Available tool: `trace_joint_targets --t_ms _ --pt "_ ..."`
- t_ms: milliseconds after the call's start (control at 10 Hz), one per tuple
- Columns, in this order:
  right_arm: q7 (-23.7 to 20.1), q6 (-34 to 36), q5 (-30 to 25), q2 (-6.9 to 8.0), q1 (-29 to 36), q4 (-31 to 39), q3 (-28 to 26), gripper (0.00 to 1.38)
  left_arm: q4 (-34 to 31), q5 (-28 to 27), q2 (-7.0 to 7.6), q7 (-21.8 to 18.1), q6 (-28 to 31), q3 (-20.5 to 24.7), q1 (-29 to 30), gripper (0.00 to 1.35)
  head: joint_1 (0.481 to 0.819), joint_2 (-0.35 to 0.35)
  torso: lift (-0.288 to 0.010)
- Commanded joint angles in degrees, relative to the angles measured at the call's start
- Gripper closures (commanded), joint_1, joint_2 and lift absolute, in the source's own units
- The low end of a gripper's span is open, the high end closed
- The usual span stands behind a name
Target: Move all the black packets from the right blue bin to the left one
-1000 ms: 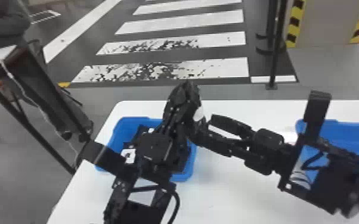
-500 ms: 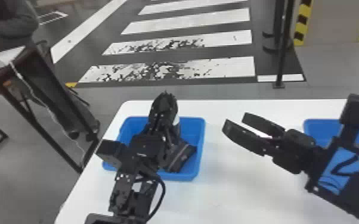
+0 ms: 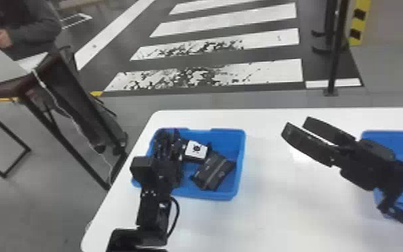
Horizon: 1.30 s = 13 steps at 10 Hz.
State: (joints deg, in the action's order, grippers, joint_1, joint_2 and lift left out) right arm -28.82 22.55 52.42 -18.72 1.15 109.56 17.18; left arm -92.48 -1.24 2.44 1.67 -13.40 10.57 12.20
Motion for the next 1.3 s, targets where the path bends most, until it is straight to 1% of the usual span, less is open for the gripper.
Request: trace_joint_targets --t_ms 0,100,200,300,400,500,600,700,800,900,1000,1100,1200 --pt "-0.19 -3.43 -1.12 0.09 1.94 -0.22 -2.67 0.09 -0.12 3.06 0.28 -0.18 -3.62 -2.46 0.73 0.07 0.695 0.35 -0.14" --pt "-0.19 -3.99 -3.29 0.7 3.77 -0.36 -6.21 0.1 -1.39 5.69 0.46 -0.62 -6.43 -5.2 1.3 0.15 0.695 0.35 -0.14" --pt "-0.28 -5.82 -6.71 1.05 5.6 -0.36 -9.52 0.1 -4.76 7.18 0.46 -1.05 -7.7 -7.03 3.27 0.2 0.695 0.326 -0.14" --pt "-0.28 -8.63 -9.68 1.49 7.99 -0.22 -12.72 0.1 -9.4 8.32 0.64 -1.05 -8.12 -8.97 6.22 0.2 0.695 0.268 -0.14" --pt "-0.19 -10.32 -12.54 2.28 10.52 0.34 -16.49 0.1 -13.34 9.81 0.9 -1.05 -8.26 -10.8 9.17 0.2 0.695 0.236 -0.14" --pt "-0.1 -12.57 -14.94 3.16 13.05 1.04 -19.92 0.1 -16.71 10.83 0.99 -1.05 -8.26 -11.82 12.13 0.2 0.695 0.178 -0.14" --pt "1.13 -13.83 -17.45 3.87 16.14 3.01 -22.2 0.1 -18.82 11.75 0.9 -1.14 -8.96 -12.17 14.94 0.2 0.695 0.116 -0.14" --pt "2.89 -14.4 -20.88 4.83 19.66 5.96 -24.15 0.1 -19.39 13.35 0.72 -1.14 -11.21 -12.85 17.47 0.19 0.695 0.071 -0.14" --pt "3.59 -15.8 -24.31 5.89 22.19 7.37 -25.52 0.09 -19.39 13.23 -0.07 -0.97 -13.04 -13.31 19.58 0.19 0.695 0.039 -0.14" --pt "5.0 -16.65 -26.82 6.5 24.86 8.92 -25.75 0.09 -19.39 12.32 -0.16 -0.97 -13.88 -14.45 20.84 0.18 0.695 0.021 -0.14" --pt "6.23 -17.63 -27.97 7.12 27.53 9.62 -25.75 0.09 -19.95 10.61 0.11 -1.05 -14.45 -15.02 21.83 0.18 0.695 0.009 -0.14" --pt "8.16 -18.05 -29.22 7.64 30.2 11.59 -25.75 0.1 -21.5 8.78 0.2 -1.23 -11.21 -14.57 22.53 0.16 0.695 -0.013 -0.14" --pt "9.13 -18.05 -30.14 7.82 31.89 13.0 -25.75 0.1 -25.15 7.63 0.11 -2.37 -2.77 -13.31 23.38 0.07 0.695 -0.03 -0.14"
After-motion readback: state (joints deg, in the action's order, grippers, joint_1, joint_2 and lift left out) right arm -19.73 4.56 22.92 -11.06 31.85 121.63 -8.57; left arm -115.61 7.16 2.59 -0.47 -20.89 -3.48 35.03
